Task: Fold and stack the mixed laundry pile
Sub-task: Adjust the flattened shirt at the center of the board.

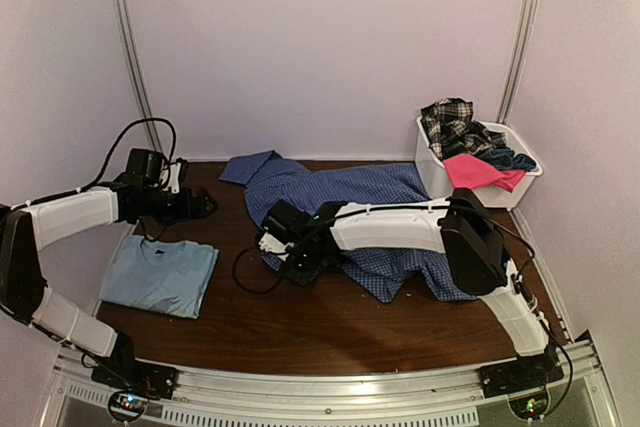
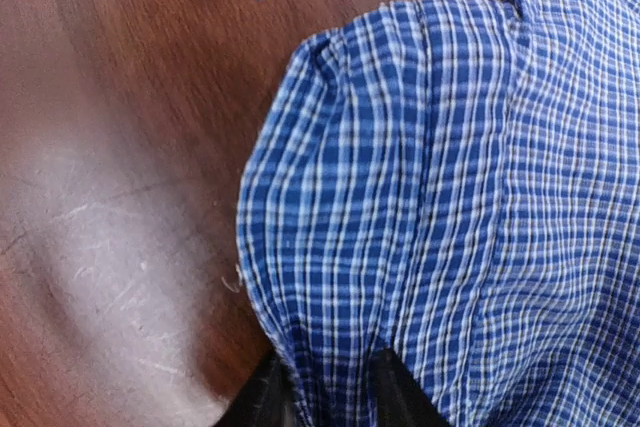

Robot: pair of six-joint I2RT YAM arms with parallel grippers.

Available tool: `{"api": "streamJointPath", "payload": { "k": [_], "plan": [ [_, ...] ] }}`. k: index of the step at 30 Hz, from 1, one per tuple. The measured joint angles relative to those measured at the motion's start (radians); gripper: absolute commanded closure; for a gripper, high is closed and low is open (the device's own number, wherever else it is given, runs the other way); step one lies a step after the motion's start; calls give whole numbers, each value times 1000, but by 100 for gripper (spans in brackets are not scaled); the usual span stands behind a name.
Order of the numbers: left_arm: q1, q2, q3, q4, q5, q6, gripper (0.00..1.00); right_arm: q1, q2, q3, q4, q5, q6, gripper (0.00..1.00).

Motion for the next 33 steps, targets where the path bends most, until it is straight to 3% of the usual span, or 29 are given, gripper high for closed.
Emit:
{"api": "streamJointPath", "payload": {
  "k": [7, 11, 12, 14, 15, 20, 26, 33],
  "plan": [
    [1, -2, -3, 34, 3, 2, 2, 21, -77, -106, 35, -33, -39, 56],
    [1, -37, -25, 58, 3, 20, 2, 21, -59, -105, 36, -26, -27, 66],
    [1, -53, -36, 66, 3, 26, 2, 18, -59, -105, 36, -21, -27, 71],
    [1, -101, -72, 89, 2, 42, 2, 9, -59, -111, 42, -14, -19, 98],
    [1, -125, -90, 102, 2, 50, 2, 2, -60, -116, 48, -13, -8, 100],
    [0, -193, -158, 165, 18, 106, 2, -27, -77, -126, 31, -47, -10, 100],
    [-46, -233, -240, 207, 40, 248, 4, -71, -232, -157, 29, -246, -2, 100],
    [-251, -335, -378, 356, 25, 347, 4, -181, -434, -261, 114, -504, 66, 100]
  ]
}}
